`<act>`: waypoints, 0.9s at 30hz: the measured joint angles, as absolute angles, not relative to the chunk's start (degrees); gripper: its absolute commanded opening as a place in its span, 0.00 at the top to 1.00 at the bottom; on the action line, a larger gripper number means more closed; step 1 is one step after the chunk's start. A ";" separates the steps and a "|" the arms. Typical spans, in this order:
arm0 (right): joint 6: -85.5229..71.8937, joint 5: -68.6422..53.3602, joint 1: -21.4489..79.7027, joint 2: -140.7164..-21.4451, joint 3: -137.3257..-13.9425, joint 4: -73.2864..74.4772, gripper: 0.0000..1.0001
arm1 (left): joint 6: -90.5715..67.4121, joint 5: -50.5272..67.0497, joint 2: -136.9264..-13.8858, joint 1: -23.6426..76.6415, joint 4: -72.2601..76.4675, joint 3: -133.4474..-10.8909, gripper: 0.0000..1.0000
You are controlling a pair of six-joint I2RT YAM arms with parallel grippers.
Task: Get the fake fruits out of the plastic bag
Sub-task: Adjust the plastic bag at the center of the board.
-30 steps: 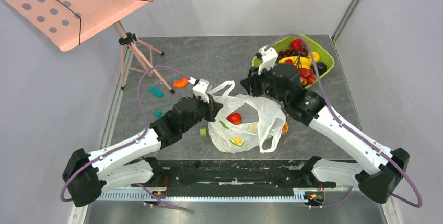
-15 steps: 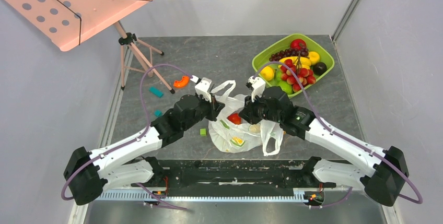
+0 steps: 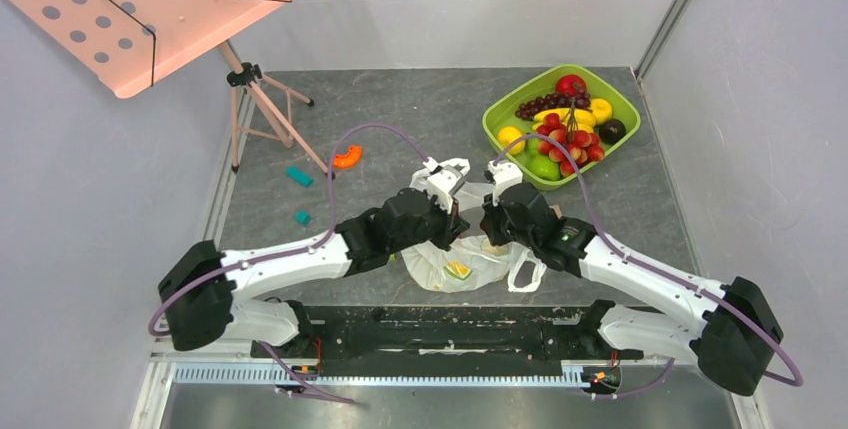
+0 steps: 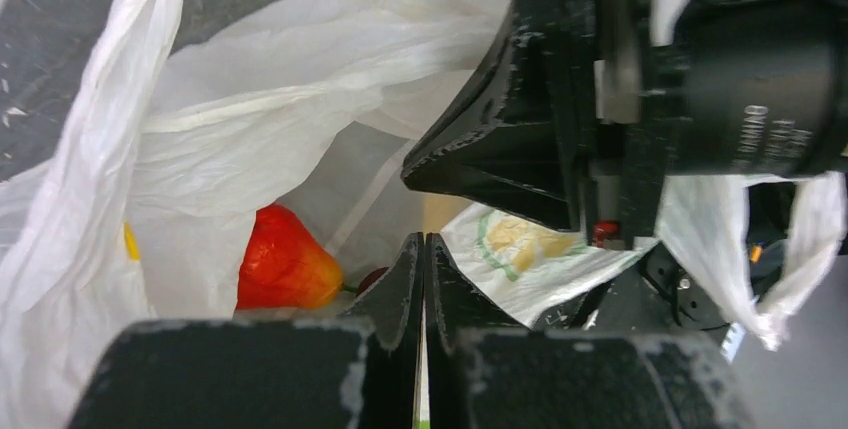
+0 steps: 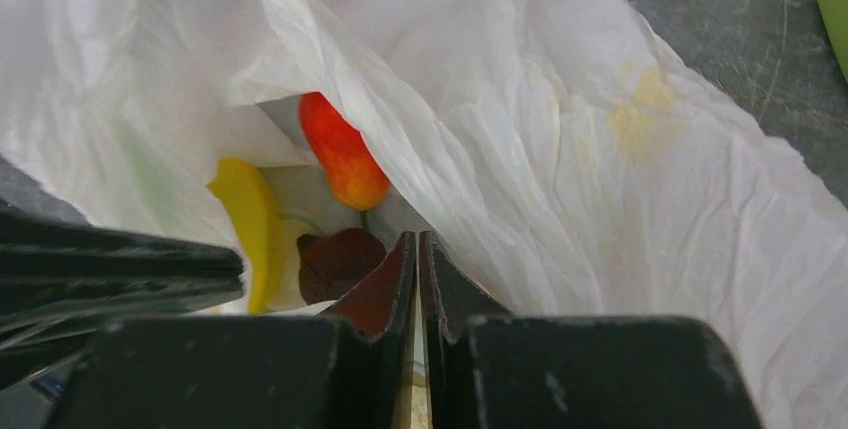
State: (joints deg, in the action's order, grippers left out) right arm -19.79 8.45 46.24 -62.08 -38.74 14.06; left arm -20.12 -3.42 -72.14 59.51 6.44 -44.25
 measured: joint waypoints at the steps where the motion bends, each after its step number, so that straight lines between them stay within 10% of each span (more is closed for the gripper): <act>1: -20.03 8.99 46.24 -61.95 -38.15 14.06 0.95 | -20.12 -3.31 -73.71 59.55 6.94 -44.40 0.98; 17: -22.81 6.76 46.24 -54.76 -28.84 12.80 0.83 | -20.16 -3.01 -76.93 65.17 8.69 -40.36 0.98; 27: -25.21 4.32 47.09 -47.90 -22.61 11.57 0.53 | -21.71 -5.82 -73.93 70.15 10.74 -31.27 0.98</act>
